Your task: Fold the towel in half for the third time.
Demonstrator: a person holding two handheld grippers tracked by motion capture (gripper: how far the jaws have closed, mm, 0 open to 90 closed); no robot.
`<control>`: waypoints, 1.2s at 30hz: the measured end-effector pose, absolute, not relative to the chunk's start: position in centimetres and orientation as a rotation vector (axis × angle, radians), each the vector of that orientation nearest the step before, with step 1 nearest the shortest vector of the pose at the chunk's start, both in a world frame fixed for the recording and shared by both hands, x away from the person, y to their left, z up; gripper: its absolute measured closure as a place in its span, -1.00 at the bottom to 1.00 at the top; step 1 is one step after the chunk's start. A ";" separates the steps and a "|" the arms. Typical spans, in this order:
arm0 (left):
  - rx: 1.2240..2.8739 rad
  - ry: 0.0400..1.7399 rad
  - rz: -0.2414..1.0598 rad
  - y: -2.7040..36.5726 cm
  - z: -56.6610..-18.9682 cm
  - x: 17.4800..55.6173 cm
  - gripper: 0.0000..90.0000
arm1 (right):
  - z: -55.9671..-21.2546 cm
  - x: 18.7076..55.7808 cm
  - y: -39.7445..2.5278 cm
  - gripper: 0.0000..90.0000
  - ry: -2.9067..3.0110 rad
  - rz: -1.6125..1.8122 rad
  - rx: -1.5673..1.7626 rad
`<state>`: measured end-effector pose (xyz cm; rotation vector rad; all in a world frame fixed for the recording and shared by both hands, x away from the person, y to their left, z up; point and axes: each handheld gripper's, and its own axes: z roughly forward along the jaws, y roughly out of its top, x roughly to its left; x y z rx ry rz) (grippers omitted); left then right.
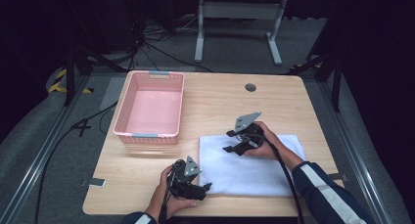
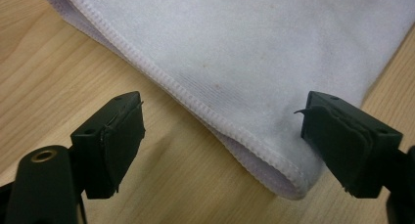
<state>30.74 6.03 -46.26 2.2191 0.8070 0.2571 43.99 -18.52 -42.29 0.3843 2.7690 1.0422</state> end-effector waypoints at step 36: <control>2.280 0.747 0.224 4.9 -47.3 30.3 -0.69 | -45.3 47.2 -10.9 -0.16 2.953 0.977 0.288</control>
